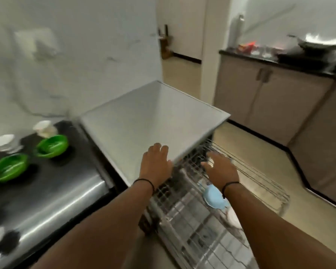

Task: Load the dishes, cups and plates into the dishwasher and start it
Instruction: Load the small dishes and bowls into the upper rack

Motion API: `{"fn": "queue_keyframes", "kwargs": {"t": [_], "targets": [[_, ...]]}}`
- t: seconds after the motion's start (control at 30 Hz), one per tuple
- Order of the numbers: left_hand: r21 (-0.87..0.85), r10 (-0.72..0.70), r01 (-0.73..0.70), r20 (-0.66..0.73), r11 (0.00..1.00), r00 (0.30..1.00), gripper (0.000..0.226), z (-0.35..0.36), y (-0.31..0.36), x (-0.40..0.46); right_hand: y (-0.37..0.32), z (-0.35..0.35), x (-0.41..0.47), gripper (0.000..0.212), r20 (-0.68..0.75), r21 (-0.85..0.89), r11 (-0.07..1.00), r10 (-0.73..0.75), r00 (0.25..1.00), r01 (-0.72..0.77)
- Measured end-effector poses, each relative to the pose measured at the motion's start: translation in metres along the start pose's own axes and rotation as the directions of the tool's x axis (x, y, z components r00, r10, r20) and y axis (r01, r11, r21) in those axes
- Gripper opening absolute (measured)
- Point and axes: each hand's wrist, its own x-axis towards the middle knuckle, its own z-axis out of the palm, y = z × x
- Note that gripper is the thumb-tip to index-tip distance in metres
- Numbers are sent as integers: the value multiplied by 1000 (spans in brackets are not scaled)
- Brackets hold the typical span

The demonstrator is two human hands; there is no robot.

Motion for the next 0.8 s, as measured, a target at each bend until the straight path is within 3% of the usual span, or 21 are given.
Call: {"fn": "queue_keyframes", "kwargs": {"t": [0.13, 0.23, 0.43, 0.57, 0.8], "targets": [[34, -239, 243, -96, 969, 966, 41, -58, -87, -42, -101, 18, 11, 41, 76, 42, 981, -193, 978, 191], [25, -428, 436, -143, 900, 892, 33, -85, -158, -77, -176, 53, 11, 40, 106, 58, 936, -351, 931, 346], [4, -609, 623, -211, 782, 765, 35, -116, -266, -132, -290, 118, 3, 38, 190, 119, 882, -471, 862, 456], [4, -672, 690, -225, 724, 706, 37, -121, -332, -154, -361, 166, 1, 43, 246, 121, 836, -547, 800, 534], [28, -669, 693, -238, 720, 704, 26, -107, -412, -147, -435, 242, 14, 39, 273, 58, 761, -635, 723, 647]]}}
